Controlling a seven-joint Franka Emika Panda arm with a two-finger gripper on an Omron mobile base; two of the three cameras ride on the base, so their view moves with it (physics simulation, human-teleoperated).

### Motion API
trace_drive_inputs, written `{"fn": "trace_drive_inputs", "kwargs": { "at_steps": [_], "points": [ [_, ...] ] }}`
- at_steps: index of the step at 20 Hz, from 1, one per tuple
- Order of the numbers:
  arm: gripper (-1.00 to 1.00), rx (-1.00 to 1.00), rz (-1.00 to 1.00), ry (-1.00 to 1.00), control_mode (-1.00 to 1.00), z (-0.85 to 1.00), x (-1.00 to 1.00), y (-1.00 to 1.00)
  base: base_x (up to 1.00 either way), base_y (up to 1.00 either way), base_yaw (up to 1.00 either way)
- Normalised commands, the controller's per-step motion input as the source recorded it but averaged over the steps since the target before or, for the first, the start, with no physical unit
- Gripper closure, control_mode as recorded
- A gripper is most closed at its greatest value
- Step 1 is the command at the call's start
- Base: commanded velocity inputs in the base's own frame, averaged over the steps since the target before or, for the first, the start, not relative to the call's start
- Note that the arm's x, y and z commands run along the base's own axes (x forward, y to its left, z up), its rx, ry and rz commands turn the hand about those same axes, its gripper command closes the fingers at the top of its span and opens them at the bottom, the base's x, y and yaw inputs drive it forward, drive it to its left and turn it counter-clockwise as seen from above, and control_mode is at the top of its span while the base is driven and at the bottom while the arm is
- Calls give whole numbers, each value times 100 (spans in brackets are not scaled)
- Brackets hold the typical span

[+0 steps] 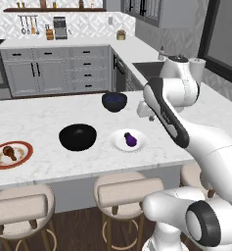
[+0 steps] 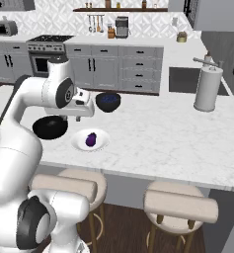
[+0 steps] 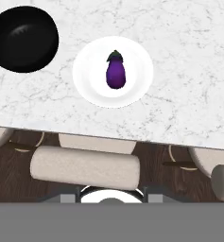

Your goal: Pick the chicken drumstick and eggplant from their plates and place them in the bowl. Then put the bowl in the fridge.

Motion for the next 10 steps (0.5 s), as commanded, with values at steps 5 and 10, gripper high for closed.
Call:
{"fn": "trace_drive_inputs", "kwargs": {
  "at_steps": [5,10],
  "points": [
    [-100,0,0,0,-100,-2,-37,0,0,0,0],
    [-100,0,0,1,-100,-33,-54,0,0,0,0]
  ]
}}
